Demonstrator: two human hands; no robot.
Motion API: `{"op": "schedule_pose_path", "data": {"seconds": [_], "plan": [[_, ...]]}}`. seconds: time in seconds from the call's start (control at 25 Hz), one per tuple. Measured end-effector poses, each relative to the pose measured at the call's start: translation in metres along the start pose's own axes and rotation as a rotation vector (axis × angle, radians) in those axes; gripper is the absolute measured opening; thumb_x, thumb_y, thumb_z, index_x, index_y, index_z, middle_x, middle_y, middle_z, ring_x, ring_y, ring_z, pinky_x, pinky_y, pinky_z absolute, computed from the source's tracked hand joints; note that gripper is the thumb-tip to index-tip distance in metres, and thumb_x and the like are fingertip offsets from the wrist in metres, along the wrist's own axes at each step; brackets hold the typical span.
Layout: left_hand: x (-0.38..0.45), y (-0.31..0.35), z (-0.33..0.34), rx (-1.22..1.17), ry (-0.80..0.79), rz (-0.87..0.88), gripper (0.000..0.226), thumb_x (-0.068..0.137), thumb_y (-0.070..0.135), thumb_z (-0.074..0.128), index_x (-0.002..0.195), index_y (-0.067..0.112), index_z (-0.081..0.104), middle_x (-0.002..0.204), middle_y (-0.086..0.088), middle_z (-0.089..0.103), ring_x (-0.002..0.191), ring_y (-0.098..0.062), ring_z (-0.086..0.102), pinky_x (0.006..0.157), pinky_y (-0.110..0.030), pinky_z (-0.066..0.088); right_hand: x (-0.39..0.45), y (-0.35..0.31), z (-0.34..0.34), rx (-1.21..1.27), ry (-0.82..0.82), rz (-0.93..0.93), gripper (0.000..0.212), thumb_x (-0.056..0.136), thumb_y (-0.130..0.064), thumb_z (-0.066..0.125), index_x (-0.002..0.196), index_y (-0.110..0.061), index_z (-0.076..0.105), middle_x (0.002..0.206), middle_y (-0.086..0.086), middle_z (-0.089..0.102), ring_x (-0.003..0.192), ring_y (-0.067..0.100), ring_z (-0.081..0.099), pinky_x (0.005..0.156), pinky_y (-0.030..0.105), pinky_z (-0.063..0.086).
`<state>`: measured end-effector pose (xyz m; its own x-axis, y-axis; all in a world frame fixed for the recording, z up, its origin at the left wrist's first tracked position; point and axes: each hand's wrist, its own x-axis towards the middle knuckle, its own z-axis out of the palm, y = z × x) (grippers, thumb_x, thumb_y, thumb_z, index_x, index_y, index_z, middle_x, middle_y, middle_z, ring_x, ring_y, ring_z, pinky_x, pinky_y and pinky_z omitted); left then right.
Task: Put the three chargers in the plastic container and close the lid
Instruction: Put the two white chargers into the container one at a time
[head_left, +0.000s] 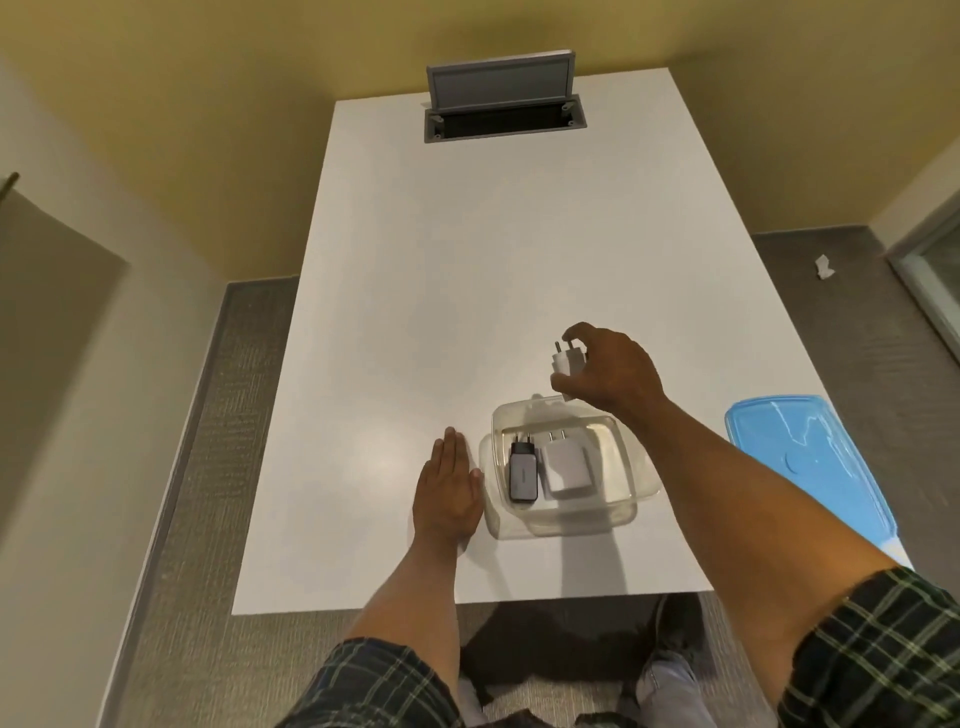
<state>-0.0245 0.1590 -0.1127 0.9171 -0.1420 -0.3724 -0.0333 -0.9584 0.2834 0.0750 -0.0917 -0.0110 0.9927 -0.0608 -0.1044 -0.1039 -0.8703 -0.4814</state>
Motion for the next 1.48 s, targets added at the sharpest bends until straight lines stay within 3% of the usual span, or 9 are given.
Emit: {"op": "schedule_pose_path", "data": {"seconds": [0.36,0.52,0.72,0.96,1.2,1.28,1.36,1.44,1.48], "plan": [[0.002,0.004,-0.007,0.03,-0.235,-0.027,0.071,0.111,0.036,0.027,0.163,0.006,-0.012,0.171,-0.011,-0.02,0.161,-0.03,-0.012,0.131,-0.044,0.007,-0.058,0.031,0.028,-0.292,-0.217,-0.079,0.058,0.074,-0.045,0.066,0.125,-0.024,0.05,0.102,0.003,0.064,0.095,0.029,0.064,0.068,0.031,0.043],[0.007,0.007,-0.012,0.016,-0.316,-0.053,0.075,0.11,0.037,0.03,0.162,0.007,-0.015,0.17,-0.009,-0.025,0.16,-0.029,-0.016,0.131,-0.046,0.003,-0.068,0.03,0.041,-0.413,-0.245,0.022,0.041,0.083,-0.031,0.065,0.12,-0.017,0.053,0.102,0.008,0.065,0.092,0.031,0.067,0.065,0.031,0.044],[0.01,0.016,-0.017,0.026,-0.36,-0.091,0.077,0.109,0.036,0.031,0.162,0.005,-0.017,0.169,-0.01,-0.027,0.16,-0.029,-0.017,0.131,-0.046,0.002,-0.069,0.027,0.051,-0.445,-0.287,0.108,0.023,0.09,-0.02,0.058,0.112,-0.019,0.066,0.115,0.005,0.068,0.104,0.028,0.068,0.08,0.034,0.054],[0.009,0.018,-0.02,0.05,-0.385,-0.103,0.076,0.11,0.035,0.03,0.161,0.006,-0.017,0.169,-0.01,-0.028,0.16,-0.028,-0.018,0.131,-0.045,0.0,-0.071,0.024,0.061,-0.497,-0.338,0.123,0.03,0.095,-0.017,0.055,0.123,-0.017,0.064,0.125,0.008,0.064,0.114,0.028,0.065,0.088,0.036,0.054],[0.013,0.018,-0.023,0.066,-0.397,-0.101,0.076,0.11,0.033,0.031,0.162,0.005,-0.016,0.169,-0.011,-0.026,0.16,-0.029,-0.016,0.131,-0.045,0.003,-0.073,0.018,0.056,-0.549,-0.369,0.126,0.034,0.09,-0.015,0.058,0.123,-0.016,0.064,0.122,0.005,0.067,0.113,0.026,0.066,0.087,0.036,0.056],[0.014,0.018,-0.024,0.071,-0.367,-0.105,0.072,0.109,0.028,0.032,0.163,0.003,-0.009,0.171,-0.013,-0.019,0.161,-0.031,-0.008,0.13,-0.046,0.012,-0.076,0.018,0.053,-0.537,-0.34,0.125,0.032,0.09,-0.017,0.058,0.121,-0.016,0.064,0.118,0.004,0.069,0.109,0.026,0.067,0.084,0.035,0.055],[0.014,0.02,-0.03,0.083,-0.275,-0.101,0.064,0.104,0.019,0.037,0.161,0.001,0.014,0.172,-0.016,0.007,0.157,-0.033,0.018,0.121,-0.047,0.032,-0.079,0.017,0.047,-0.508,-0.261,0.082,0.025,0.089,-0.018,0.059,0.113,-0.016,0.066,0.109,0.004,0.071,0.1,0.025,0.07,0.075,0.032,0.053],[0.015,0.022,-0.036,-0.002,-0.093,-0.123,0.043,0.096,0.013,0.042,0.137,0.006,0.05,0.147,-0.015,0.05,0.133,-0.035,0.052,0.103,-0.044,0.049,-0.084,0.015,0.036,-0.507,-0.106,-0.061,0.012,0.081,-0.014,0.066,0.093,-0.017,0.069,0.085,0.003,0.072,0.076,0.024,0.072,0.057,0.027,0.046],[0.015,0.025,-0.04,-0.102,0.017,-0.167,0.033,0.094,0.012,0.043,0.123,0.008,0.059,0.13,-0.012,0.062,0.121,-0.034,0.06,0.097,-0.042,0.051,-0.087,0.015,0.031,-0.513,-0.029,-0.111,0.01,0.072,-0.011,0.072,0.079,-0.017,0.068,0.07,0.003,0.069,0.059,0.024,0.069,0.048,0.024,0.039]]}}
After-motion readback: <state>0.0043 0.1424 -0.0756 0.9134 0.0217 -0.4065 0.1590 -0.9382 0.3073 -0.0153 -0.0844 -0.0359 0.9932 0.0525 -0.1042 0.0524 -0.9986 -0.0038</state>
